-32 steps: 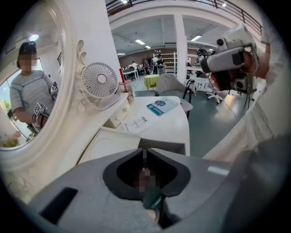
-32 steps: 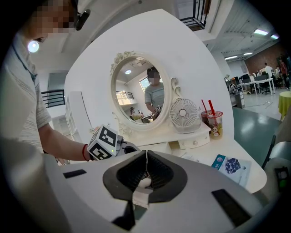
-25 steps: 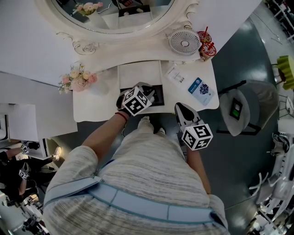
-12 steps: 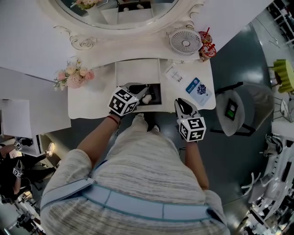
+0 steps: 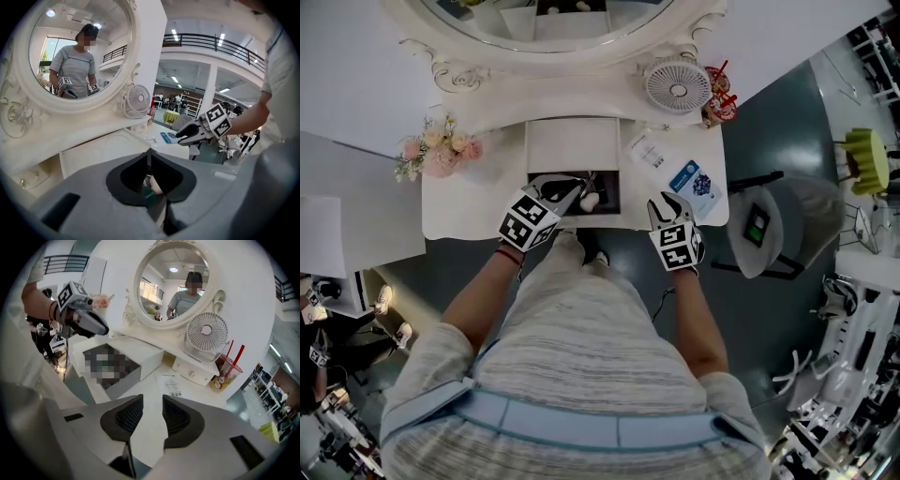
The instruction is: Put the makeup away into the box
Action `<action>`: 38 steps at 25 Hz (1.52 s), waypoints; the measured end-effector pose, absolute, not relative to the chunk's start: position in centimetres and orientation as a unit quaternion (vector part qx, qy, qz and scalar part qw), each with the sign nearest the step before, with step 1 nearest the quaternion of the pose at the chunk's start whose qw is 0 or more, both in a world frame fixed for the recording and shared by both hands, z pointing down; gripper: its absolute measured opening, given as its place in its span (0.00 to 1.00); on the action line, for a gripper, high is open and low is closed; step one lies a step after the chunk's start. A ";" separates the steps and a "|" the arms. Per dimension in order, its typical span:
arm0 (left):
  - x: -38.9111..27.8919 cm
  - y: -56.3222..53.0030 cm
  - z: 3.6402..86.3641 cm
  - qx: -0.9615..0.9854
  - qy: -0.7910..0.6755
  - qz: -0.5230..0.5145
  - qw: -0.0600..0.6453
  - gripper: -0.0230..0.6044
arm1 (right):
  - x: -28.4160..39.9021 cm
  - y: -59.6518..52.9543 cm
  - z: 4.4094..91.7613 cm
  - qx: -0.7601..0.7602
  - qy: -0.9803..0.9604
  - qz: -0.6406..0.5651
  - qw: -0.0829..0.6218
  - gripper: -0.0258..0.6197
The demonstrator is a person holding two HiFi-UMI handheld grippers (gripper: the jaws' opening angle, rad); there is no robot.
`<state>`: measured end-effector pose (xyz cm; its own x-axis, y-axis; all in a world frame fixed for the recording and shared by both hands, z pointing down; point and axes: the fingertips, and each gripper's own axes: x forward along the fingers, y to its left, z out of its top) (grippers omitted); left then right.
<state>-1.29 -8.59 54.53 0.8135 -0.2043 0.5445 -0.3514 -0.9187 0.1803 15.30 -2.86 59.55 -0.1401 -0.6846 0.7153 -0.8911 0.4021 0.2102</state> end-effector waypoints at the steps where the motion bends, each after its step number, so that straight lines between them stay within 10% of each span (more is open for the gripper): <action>1: -1.5 -8.5 54.8 0.942 -0.147 0.269 0.136 0.07 | 15.5 -3.1 60.0 0.525 -0.739 0.126 0.403 0.18; 17: -2.3 -7.6 56.3 0.948 -0.121 0.267 0.123 0.07 | 19.0 -5.3 66.7 0.419 -0.647 -0.058 0.634 0.18; 38: 0.4 -7.0 57.5 0.952 -0.066 0.263 0.139 0.07 | 19.0 -6.7 68.3 0.384 -0.628 -0.128 0.664 0.18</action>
<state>0.42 -6.99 57.55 0.8532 -0.0529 0.5189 -0.1994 -0.9524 0.2308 19.05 -6.67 68.32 0.1773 -0.6535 0.7358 -0.3122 0.6717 0.6718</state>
